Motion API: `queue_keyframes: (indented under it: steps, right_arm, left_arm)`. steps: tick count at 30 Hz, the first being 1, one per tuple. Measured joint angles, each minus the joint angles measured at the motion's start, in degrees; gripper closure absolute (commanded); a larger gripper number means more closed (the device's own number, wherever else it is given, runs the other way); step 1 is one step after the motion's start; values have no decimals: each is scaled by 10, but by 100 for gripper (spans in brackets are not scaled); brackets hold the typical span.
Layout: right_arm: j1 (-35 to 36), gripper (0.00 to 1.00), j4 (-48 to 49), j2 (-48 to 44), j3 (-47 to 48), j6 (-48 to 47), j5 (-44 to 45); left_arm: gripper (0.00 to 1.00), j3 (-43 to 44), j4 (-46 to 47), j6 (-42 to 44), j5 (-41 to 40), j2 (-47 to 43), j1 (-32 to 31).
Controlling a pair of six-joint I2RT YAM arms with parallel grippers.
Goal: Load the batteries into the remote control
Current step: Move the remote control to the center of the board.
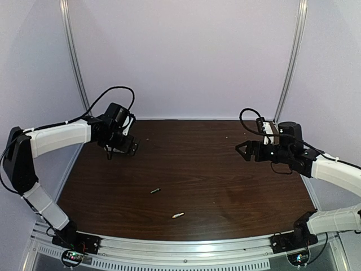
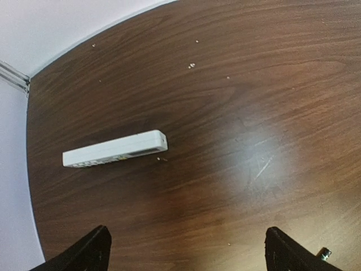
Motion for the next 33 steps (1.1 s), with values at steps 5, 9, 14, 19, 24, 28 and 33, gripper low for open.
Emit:
queue_keyframes:
  steps: [5, 9, 14, 19, 24, 28, 33]
  right_arm:
    - [0, 0, 1, 8, 0, -6, -3]
    - [1, 0, 5, 15, 0, -7, -13]
    - [2, 0, 17, 20, -2, -6, -25]
    - [2, 0, 35, 24, -9, -5, -40]
    - [2, 0, 46, 33, -10, -3, -48]
    - [2, 0, 52, 38, -13, 3, -59]
    - [2, 0, 52, 42, -13, 5, -64]
  left_arm:
    - [2, 127, -43, 51, -22, 94, 16]
    - [3, 213, -72, 111, -15, 163, 53]
    - [6, 273, -109, 188, 7, 214, 83]
    - [10, 291, -132, 253, 17, 258, 86]
    - [11, 290, -148, 292, 21, 306, 93]
    - [11, 290, -151, 307, 5, 336, 100]
    - [12, 291, -139, 319, -10, 346, 105]
